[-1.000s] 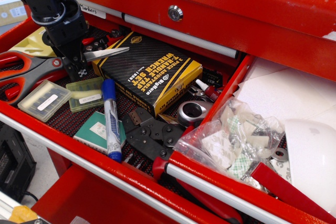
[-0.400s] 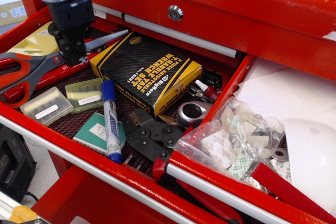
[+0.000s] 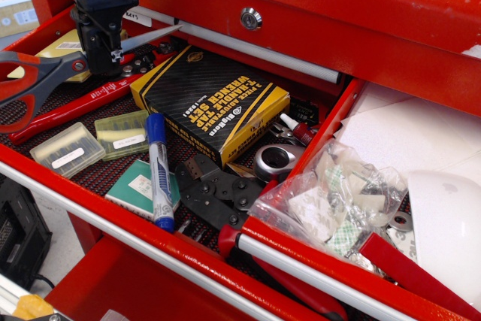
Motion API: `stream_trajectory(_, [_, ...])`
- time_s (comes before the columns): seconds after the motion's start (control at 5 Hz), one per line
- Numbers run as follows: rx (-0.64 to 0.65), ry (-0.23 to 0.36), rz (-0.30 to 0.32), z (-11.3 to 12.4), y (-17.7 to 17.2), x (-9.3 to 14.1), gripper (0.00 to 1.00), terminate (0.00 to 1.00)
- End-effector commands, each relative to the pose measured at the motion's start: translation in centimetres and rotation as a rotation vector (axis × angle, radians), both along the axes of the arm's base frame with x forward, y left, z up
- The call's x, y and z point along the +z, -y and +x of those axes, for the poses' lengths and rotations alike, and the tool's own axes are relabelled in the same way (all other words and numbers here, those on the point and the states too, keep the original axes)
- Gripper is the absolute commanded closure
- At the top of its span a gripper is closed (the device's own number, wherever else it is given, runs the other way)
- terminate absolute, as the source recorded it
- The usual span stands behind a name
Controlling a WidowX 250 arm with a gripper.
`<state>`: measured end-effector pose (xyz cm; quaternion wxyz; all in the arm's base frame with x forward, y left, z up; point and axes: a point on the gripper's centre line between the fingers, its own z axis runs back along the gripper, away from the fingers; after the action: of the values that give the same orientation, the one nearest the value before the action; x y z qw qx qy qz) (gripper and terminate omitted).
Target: Pick up scissors and put into drawer
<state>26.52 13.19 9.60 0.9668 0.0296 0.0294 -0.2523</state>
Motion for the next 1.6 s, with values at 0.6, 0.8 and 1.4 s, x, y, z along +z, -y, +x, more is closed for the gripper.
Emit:
stream_trajectory(0.6, [-0.327, 0.256, 0.074, 1.8, 15.7, 12.5, 1.0, 0.0])
stream_trajectory(0.8, [-0.282, 0.268, 0.032, 2.0, 19.0, 13.0, 1.0, 0.0])
stream_trajectory(1.4, [0.007, 0.259, -0.115, 0.9, 30.5, 11.2, 1.0, 0.0])
